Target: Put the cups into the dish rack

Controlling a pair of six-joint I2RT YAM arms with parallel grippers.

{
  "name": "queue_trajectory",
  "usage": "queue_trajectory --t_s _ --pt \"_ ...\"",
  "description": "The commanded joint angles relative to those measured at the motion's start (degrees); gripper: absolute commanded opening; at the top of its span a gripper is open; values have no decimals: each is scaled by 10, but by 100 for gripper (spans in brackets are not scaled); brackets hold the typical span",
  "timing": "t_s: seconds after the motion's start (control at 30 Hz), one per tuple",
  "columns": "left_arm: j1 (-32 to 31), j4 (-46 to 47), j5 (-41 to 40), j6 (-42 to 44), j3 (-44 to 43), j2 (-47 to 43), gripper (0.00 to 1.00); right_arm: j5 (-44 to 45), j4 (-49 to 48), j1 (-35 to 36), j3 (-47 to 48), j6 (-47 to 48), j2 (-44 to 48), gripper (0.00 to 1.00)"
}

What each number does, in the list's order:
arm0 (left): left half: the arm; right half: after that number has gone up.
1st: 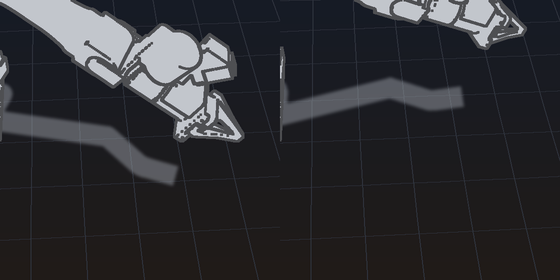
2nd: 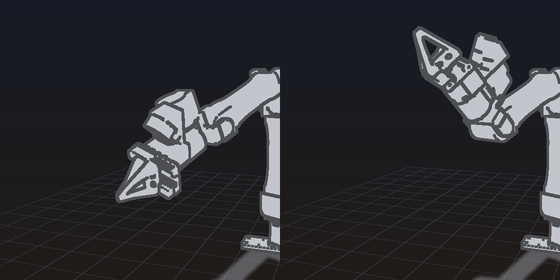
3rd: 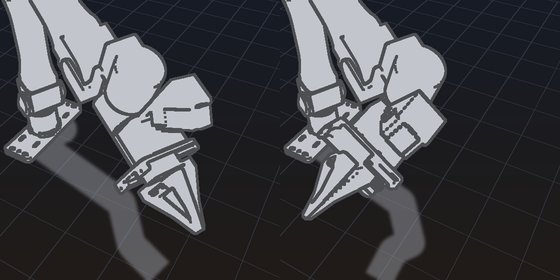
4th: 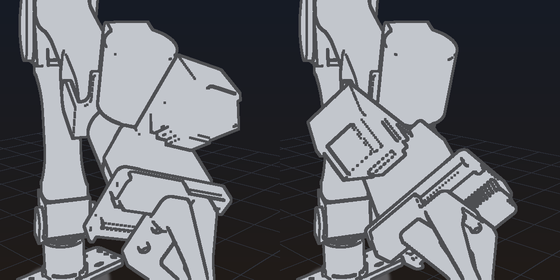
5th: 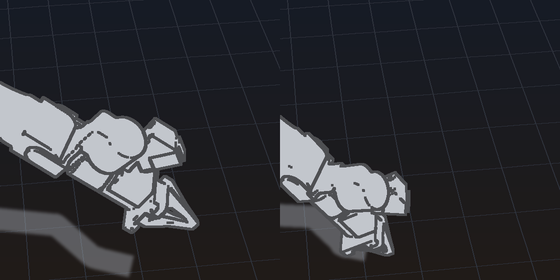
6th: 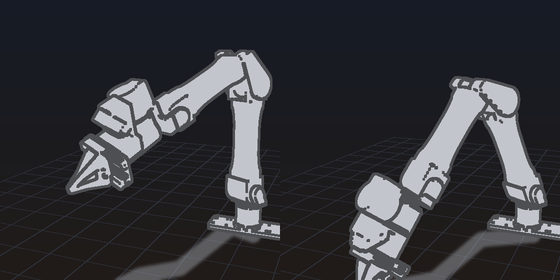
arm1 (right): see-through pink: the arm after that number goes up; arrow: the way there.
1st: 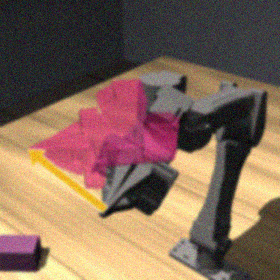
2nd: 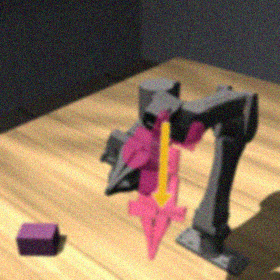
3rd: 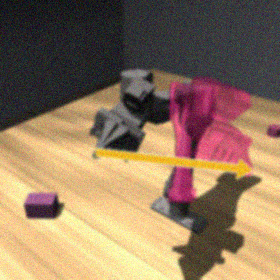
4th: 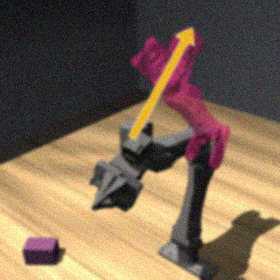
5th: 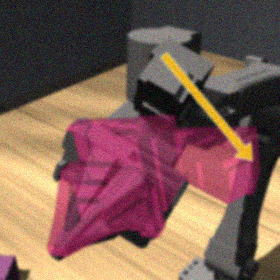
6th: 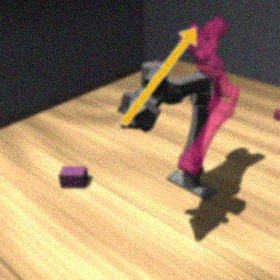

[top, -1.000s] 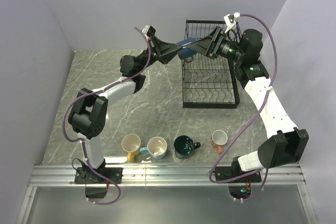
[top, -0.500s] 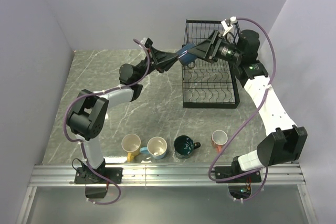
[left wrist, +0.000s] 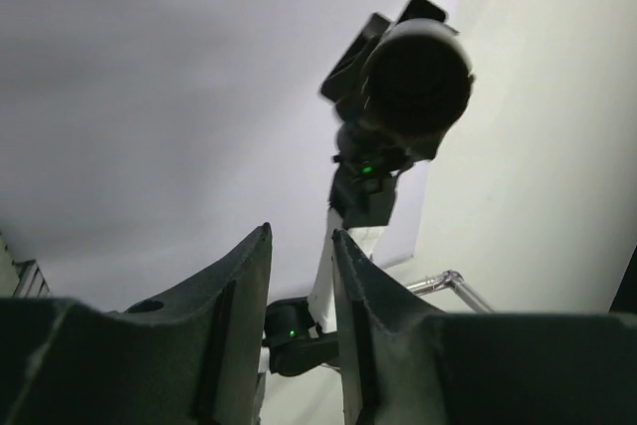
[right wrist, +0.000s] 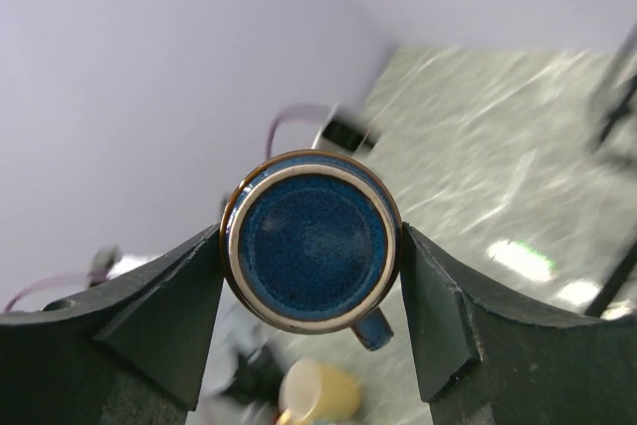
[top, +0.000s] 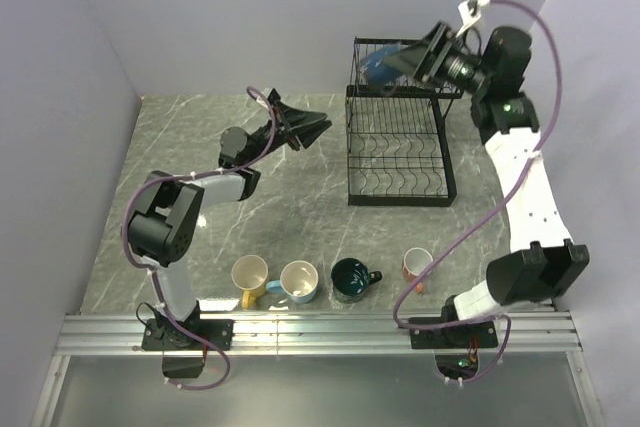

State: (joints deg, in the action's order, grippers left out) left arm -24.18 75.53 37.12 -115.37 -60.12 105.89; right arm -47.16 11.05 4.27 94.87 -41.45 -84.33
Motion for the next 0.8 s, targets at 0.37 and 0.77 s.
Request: queue_trajectory --t_s 0.37,0.77 --pt "96 -722 139 428 -2 -209 22 423 253 11 356 168 -197 0" --pt "131 -1185 -108 712 -159 -218 29 574 238 58 479 177 -357 0"
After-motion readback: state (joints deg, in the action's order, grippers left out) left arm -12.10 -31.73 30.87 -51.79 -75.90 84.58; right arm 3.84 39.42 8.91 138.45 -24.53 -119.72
